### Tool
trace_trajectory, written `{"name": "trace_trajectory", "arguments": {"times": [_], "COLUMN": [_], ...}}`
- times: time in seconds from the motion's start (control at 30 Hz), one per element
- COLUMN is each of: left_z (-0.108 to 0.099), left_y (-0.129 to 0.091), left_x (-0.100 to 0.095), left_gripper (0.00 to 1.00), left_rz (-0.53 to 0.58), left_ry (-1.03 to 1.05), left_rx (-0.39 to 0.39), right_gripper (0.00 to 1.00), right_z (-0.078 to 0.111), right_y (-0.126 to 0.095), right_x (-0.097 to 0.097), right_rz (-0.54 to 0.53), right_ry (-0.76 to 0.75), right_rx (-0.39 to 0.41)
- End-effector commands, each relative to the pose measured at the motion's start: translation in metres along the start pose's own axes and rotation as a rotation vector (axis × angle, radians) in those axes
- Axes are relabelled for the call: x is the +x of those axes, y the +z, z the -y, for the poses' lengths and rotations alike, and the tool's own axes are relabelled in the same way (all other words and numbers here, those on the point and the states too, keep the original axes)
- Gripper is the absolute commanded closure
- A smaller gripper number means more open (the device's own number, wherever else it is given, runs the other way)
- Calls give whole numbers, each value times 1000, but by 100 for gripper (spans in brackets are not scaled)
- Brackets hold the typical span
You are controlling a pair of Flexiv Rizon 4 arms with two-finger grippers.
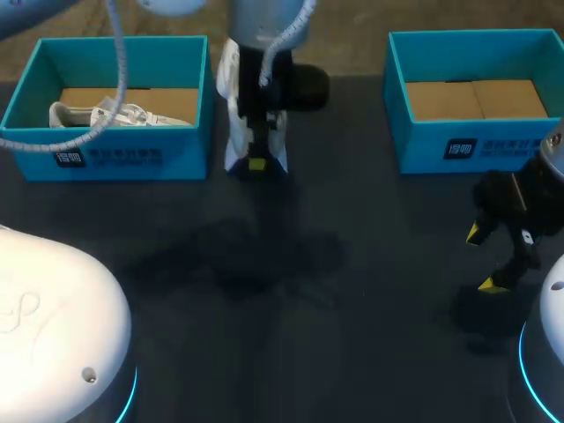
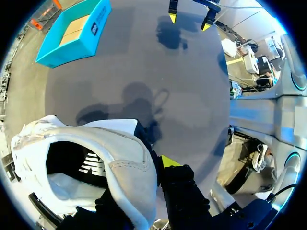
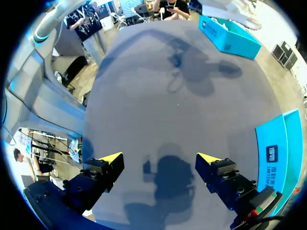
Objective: Take the shoe out of the shoebox, open the shoe tongue, remove and reinsert the insole, then place the shoe into the shoebox
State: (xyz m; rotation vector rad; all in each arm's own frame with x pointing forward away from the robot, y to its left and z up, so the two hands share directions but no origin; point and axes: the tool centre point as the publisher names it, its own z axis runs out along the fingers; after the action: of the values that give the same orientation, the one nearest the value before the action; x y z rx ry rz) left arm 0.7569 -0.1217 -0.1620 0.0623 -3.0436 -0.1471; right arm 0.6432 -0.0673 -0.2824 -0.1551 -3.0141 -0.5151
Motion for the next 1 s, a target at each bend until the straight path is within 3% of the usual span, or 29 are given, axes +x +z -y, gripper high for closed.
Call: {"name": "trace_trajectory", "arguments": {"times": [0.03, 0.23, 0.57, 0.87, 1.0], "left_z": [-35, -69, -125, -173, -193], "left_y": [-26, -43, -42, -52, -61], "left_x": [-14, -48, -113, -157, -173], "left_gripper": [100, 100, 100, 100, 100], "left_rz": [0, 12, 6, -11, 15], "left_ry": [9, 28, -21, -6, 0], "left_rx": [39, 40, 9, 49, 15], "right_gripper": [0, 0, 0, 0, 0], "right_z": [0, 0, 0, 0, 0], "right_y": [1, 1, 1, 1, 1], "right_x": [1, 1, 1, 1, 1], "right_rz": [2, 2, 2, 2, 2], "right_ry": [0, 0, 0, 0, 0], "right_rx": [1, 1, 1, 1, 1]}}
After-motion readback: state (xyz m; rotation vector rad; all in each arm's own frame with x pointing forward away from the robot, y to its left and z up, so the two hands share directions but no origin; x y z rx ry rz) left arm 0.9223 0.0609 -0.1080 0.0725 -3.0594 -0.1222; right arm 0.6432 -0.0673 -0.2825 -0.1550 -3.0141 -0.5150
